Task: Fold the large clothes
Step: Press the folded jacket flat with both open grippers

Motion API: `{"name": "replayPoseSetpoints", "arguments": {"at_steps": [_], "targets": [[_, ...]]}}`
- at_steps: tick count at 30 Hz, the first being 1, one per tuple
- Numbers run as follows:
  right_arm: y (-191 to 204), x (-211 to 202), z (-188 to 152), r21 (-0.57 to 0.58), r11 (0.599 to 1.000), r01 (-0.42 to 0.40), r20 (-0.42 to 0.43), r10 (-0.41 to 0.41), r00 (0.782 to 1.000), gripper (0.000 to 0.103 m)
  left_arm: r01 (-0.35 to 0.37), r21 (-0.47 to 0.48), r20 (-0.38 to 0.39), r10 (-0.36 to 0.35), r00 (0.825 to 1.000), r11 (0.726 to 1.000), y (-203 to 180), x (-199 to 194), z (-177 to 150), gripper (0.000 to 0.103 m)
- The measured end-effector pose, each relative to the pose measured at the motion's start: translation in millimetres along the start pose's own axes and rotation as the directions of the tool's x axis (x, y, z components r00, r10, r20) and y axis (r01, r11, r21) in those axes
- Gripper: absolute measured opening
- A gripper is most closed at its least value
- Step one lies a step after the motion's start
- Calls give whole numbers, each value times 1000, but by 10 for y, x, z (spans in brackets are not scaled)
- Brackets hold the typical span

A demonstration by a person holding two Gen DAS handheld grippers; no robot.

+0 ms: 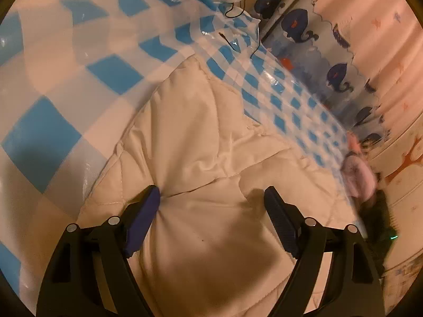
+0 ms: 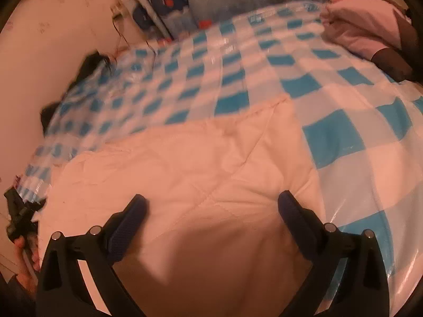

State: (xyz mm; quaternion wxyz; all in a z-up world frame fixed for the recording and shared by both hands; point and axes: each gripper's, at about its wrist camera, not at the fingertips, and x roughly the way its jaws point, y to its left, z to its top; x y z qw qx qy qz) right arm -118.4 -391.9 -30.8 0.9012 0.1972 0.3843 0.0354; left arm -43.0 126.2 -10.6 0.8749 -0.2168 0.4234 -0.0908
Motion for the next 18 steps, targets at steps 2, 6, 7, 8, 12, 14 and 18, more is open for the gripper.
{"name": "replayPoseSetpoints", "arguments": {"at_steps": [2,6,7,8,12,14,18], "targets": [[-4,46,92,-4,1000,18,-38,-18,999,96,-42,38,-4,42,999,998,-92,12,15,78],[114,-558,103,10,1000,-1,74,0,997,96,-19,17,87,17,996,1000,-53,-520,-24,78],[164,-697,62,-9,1000,-6,101,7,995,96,-24,31,101,21,995,999,-55,-594,-58,78],[220,-851,-24,-40,999,-6,131,11,991,96,-33,50,112,27,993,998,-39,-692,-145,78],[151,-379,-440,-137,985,102,-107,-117,987,96,-61,57,-42,64,997,996,245,-413,-393,80],[-19,-347,-508,-76,997,31,-97,-38,995,96,-86,80,-28,89,996,993,208,-499,-436,79],[23,-729,-400,4,998,56,-67,-56,996,96,7,-13,11,-7,1000,1000,184,-1019,-417,79]]}}
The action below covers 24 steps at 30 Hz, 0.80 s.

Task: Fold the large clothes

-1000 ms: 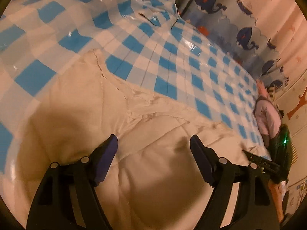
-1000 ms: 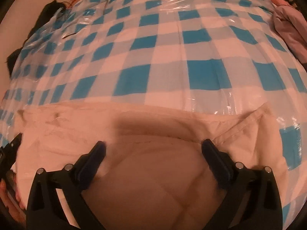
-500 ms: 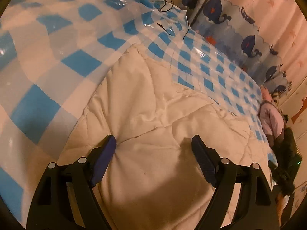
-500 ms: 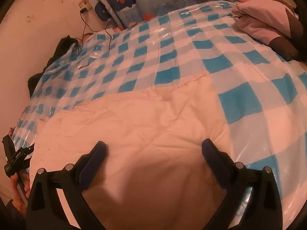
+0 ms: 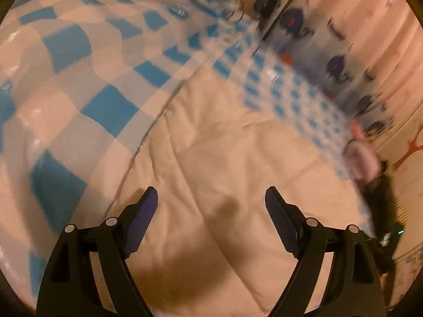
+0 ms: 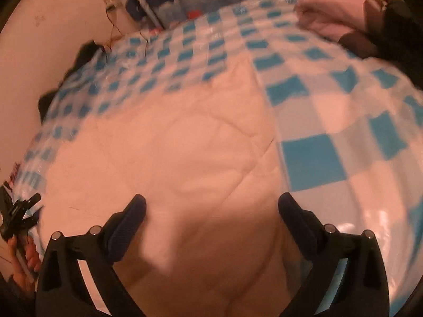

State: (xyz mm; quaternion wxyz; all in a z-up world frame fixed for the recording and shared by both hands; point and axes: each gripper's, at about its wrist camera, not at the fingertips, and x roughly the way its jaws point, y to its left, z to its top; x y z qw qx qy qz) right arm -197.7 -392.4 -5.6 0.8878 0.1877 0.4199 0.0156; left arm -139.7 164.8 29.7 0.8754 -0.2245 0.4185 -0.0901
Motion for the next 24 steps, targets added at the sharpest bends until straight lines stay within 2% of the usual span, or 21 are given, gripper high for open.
{"name": "replayPoseSetpoints", "arguments": {"at_steps": [3,6,7,10,11,13,15,19,20,22,24], "targets": [[147,-389,-107,-54,998,-20,72,24,997,96,82,-76,19,-81,997,994,151,-400,-79,81],[239,-637,-217,-77,996,-51,99,58,993,96,151,-214,4,-154,988,965,420,-606,-248,84],[296,-679,-258,-80,994,-70,86,77,993,96,175,-274,-7,-184,983,946,547,-636,-346,84],[528,-680,-380,-135,987,-81,46,88,995,96,211,-390,-44,-247,968,897,753,-564,-592,84],[687,-677,-433,-192,979,-73,35,82,996,96,223,-417,-48,-266,963,881,777,-503,-648,84],[991,-660,-558,-297,952,-76,13,84,996,96,271,-481,-51,-335,941,834,795,-367,-782,84],[1286,-625,-673,-383,918,-98,-11,102,995,96,299,-502,-57,-376,925,812,747,-228,-860,84],[1579,-509,-806,-451,880,-147,-73,128,989,96,317,-549,-86,-429,899,774,677,58,-953,84],[1609,-475,-817,-447,875,-186,-105,156,982,96,321,-559,-85,-438,895,764,665,124,-969,84],[1568,-464,-809,-401,885,-236,-128,200,971,96,335,-563,-56,-439,897,756,636,191,-950,84],[1344,-477,-710,-268,916,-299,-131,273,953,96,341,-560,-30,-429,903,756,632,220,-888,84]]}}
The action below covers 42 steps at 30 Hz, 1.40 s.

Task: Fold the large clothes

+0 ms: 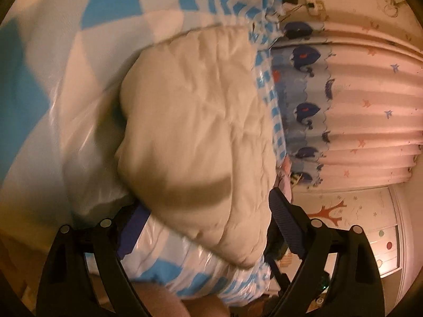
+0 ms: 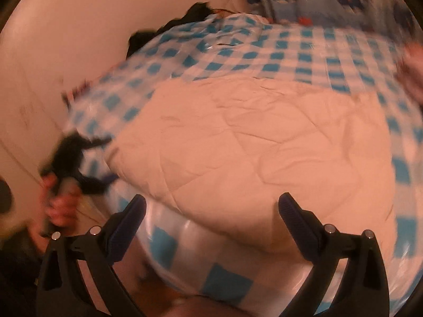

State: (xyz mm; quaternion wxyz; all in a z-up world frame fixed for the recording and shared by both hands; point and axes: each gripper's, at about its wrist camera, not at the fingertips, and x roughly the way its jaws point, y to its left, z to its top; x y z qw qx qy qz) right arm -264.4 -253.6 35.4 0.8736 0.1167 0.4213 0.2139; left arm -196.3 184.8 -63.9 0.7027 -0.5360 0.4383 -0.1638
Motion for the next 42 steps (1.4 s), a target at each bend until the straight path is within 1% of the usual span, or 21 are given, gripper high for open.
{"name": "replayPoseSetpoints", "arguments": {"at_steps": [2,4,7,9,10,13,14,17,19,21,23,25,27,29,31,35,38,39,40,41,42], "targets": [[-295,-136,42,146,989,-26,51,19,999,96,-15,15,25,15,1000,1000,-8,32,67,84],[-420,-243,93,219,976,-14,81,-4,997,96,-23,15,51,23,998,1000,-53,30,47,84],[-222,-245,220,114,990,79,84,-89,993,96,-25,111,107,13,994,993,-271,-48,-40,84],[-17,-32,286,17,987,158,31,-158,987,96,-16,125,119,1,993,992,-304,-63,-16,84],[31,96,286,-15,981,196,-6,-196,981,96,-10,109,113,-3,994,994,-260,-41,19,84],[46,677,144,-103,951,290,-180,-305,935,97,-18,27,63,17,998,999,-2,71,169,84],[68,709,104,-112,944,309,-173,-325,930,97,-3,13,67,2,998,1000,-3,53,186,84],[225,468,103,-100,946,309,-68,-316,946,97,23,82,90,-30,995,996,-210,-61,147,84],[419,358,114,-166,940,297,-3,-302,953,97,35,152,112,-52,992,988,-384,-105,101,84],[519,339,174,-199,946,256,18,-257,966,97,-38,217,113,13,993,975,-469,-16,112,84],[501,385,296,-153,968,198,2,-200,980,97,-79,144,62,71,996,986,-330,131,201,84],[409,394,380,-86,980,178,3,-178,984,97,-22,81,79,16,997,996,-266,73,221,84],[292,398,482,-35,977,212,23,-212,977,97,-11,140,102,-3,995,990,-363,10,186,84],[153,429,588,10,972,235,28,-235,972,97,-93,181,81,80,994,979,-380,137,210,84],[59,476,729,43,967,252,26,-253,967,97,-102,142,40,97,995,985,-259,246,271,84],[-13,694,1126,18,951,309,8,-309,951,97,-92,161,77,80,994,983,-290,241,259,83],[-116,1017,1354,2,935,355,-33,-355,934,97,-106,168,95,91,991,980,-266,232,240,74],[-160,1156,1370,-6,926,378,-57,-378,924,97,-106,170,98,90,991,980,-266,233,237,73],[-240,1407,1344,-33,905,424,-117,-425,898,97,-106,174,98,90,991,979,-262,236,238,73],[-308,1652,1263,-65,902,426,-179,-430,885,97,-102,177,96,86,992,979,-259,233,240,73],[-317,1760,1201,-91,897,432,-183,-442,878,97,-99,182,92,83,992,978,-269,236,246,73]]}}
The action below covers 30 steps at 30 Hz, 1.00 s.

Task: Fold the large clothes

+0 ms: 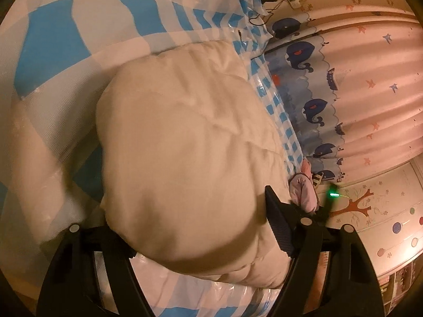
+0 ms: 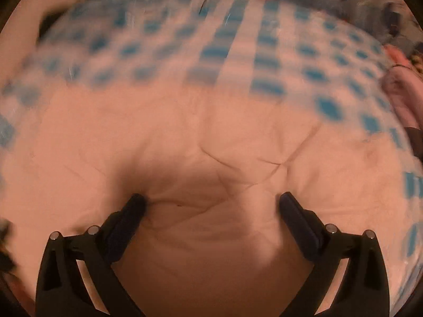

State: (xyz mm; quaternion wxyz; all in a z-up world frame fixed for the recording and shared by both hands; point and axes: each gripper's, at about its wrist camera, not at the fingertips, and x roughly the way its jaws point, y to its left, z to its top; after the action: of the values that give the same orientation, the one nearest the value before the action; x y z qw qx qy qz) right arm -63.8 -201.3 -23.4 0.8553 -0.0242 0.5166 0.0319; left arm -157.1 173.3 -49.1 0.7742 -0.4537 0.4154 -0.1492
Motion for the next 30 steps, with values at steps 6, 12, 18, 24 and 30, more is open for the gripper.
{"name": "replayPoseSetpoints", "arguments": {"at_steps": [6,12,18,24,30], "targets": [[73,-529,-173,-40,999,-11,136,17,991,97,33,-46,24,-32,999,998,32,-30,44,75],[391,-295,-484,-174,983,55,117,-35,992,97,17,-36,53,-15,998,999,-63,54,45,77],[338,-748,-540,-108,994,3,216,20,976,97,18,-46,28,-17,999,999,-31,82,113,76],[395,-538,-653,-150,989,10,130,9,992,97,8,-19,47,-7,999,1000,-92,76,89,76],[399,-481,-789,-156,988,13,95,2,995,97,-46,11,47,45,998,999,-157,107,73,76]]}}
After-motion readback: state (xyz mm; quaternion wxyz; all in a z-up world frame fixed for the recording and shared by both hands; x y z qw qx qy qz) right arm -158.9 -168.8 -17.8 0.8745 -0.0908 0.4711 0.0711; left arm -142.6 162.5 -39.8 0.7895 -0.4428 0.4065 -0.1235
